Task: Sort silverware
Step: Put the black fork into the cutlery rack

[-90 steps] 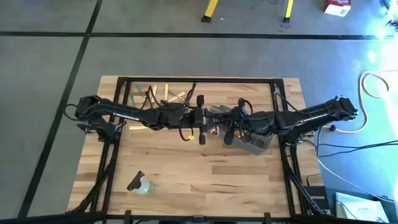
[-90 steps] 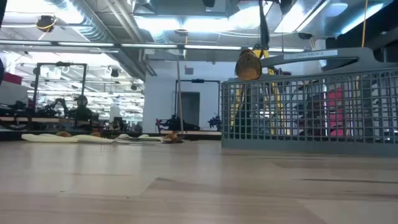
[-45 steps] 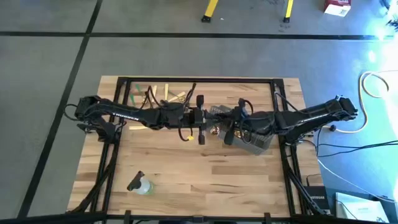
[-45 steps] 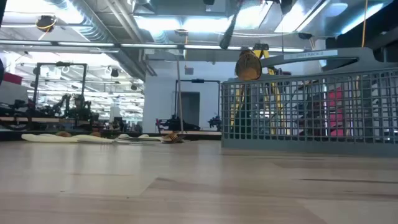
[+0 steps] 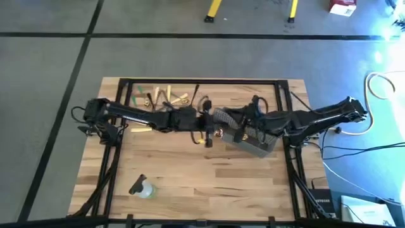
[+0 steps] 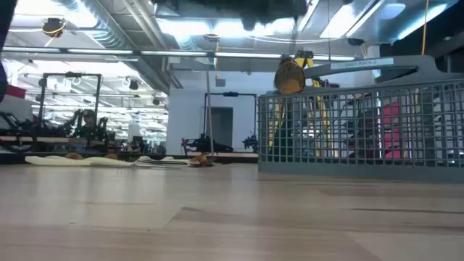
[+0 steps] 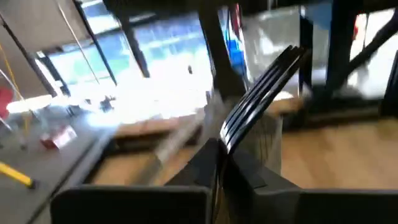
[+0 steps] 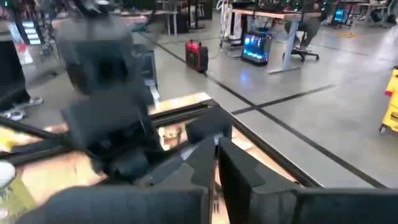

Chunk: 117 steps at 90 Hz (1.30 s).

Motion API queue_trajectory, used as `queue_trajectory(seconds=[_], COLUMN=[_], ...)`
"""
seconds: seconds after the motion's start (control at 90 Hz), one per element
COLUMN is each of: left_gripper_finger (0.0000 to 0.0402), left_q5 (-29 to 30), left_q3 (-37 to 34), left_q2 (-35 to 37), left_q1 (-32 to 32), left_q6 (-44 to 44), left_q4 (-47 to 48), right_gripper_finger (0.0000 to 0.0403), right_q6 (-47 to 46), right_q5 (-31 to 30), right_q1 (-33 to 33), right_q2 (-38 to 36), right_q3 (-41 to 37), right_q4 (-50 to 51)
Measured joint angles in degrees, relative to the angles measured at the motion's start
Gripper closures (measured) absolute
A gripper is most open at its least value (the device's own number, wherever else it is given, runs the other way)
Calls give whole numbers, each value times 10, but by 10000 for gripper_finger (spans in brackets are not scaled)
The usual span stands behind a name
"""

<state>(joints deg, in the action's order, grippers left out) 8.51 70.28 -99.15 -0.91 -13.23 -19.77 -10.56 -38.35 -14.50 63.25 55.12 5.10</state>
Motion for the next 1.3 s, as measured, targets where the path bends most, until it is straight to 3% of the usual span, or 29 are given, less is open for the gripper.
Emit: queue_trajectory(seconds=[0.1,0.489,0.711,0.933,1.067,1.3], left_gripper_finger=[401,401,401,401,401,401], left_q5=[-2,-15,-24,-63,-121,-217], left_q3=[5,19,39,48,53,125], left_q2=[9,12,11,11,-2,-96], left_q1=[0,0,-1,3,20,45], left_q6=[2,-5,-5,18,54,98], left_q4=[-30,-36,-34,-51,-102,-138], right_gripper_finger=[398,398,402,402,402,402], right_q6=[3,1,-67,-133,-140,-160], right_q5=[-2,-118,-192,-193,-206,-165], right_q1=[-4,-58,-96,-138,-167,-226], right_q2=[-11,-72,-70,-70,-71,-96], right_q3=[-4,-3,-5,-5,-5,-6], right_q4=[38,89,194,295,325,376])
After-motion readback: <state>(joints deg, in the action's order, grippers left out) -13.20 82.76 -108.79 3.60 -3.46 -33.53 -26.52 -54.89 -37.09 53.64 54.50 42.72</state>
